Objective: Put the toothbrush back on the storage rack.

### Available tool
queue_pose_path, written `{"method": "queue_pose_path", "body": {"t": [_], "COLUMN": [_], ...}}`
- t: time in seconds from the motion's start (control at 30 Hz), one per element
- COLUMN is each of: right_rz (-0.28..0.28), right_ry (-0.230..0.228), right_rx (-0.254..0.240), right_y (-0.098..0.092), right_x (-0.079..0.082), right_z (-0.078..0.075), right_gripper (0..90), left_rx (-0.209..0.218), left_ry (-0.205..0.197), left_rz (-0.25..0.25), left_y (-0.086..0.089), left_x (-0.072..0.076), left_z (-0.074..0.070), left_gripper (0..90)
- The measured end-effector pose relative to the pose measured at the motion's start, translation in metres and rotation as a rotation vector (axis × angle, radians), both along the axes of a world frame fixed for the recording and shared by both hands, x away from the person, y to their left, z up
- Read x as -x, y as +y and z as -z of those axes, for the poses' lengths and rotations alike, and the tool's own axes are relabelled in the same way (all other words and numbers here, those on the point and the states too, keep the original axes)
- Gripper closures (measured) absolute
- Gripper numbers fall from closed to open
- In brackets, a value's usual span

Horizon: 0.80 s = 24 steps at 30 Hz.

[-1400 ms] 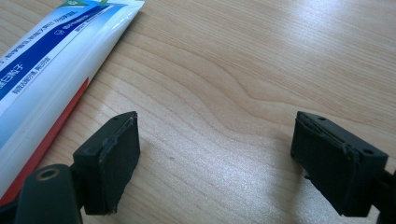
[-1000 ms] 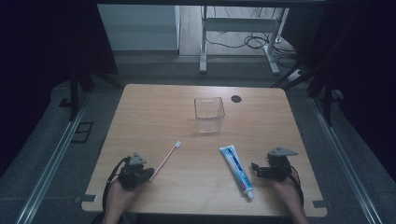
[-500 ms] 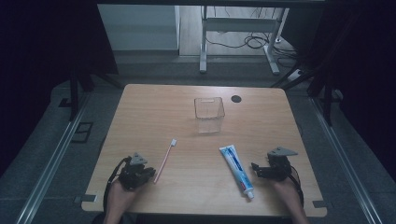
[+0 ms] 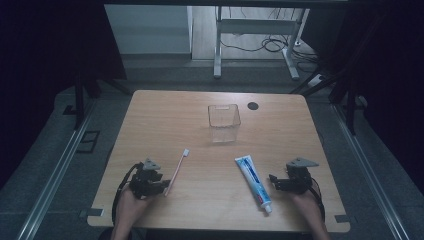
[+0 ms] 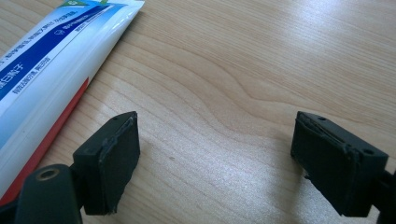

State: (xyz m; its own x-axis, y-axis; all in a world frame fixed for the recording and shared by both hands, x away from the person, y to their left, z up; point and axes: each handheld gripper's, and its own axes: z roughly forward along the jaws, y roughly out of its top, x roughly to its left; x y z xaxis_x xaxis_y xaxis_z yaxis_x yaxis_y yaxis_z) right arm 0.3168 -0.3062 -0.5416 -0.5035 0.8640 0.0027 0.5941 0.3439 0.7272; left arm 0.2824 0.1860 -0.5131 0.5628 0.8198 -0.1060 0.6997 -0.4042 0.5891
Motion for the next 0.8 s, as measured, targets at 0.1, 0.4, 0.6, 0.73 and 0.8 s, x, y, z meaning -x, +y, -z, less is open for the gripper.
{"method": "queue_pose_path", "body": {"t": [0.1,0.4,0.6,0.73,0.8], "right_rz": [0.0,0.001,0.001,0.001,0.0], "right_ry": [0.0,-0.001,-0.001,-0.002,-0.002], "right_rx": [0.0,-0.001,-0.001,-0.001,0.0], "right_y": [0.0,0.0,0.0,0.0,0.0], "right_x": [0.0,0.0,0.0,0.0,0.0], "right_z": [0.0,0.0,0.0,0.0,0.0], "right_gripper": [15.3,15.3,15.3,15.3,15.3], "left_rx": [-0.007,-0.033,-0.044,-0.065,-0.074], "left_ry": [0.008,0.055,0.088,0.107,0.116], "left_rz": [0.001,0.021,0.019,0.019,0.024], "left_y": [-0.004,-0.016,-0.02,-0.023,-0.024], "left_x": [-0.004,-0.017,-0.024,-0.029,-0.031], "left_z": [-0.001,-0.001,0.001,0.002,0.002], "left_gripper": [55.3,57.3,61.1,62.9,64.2]}}
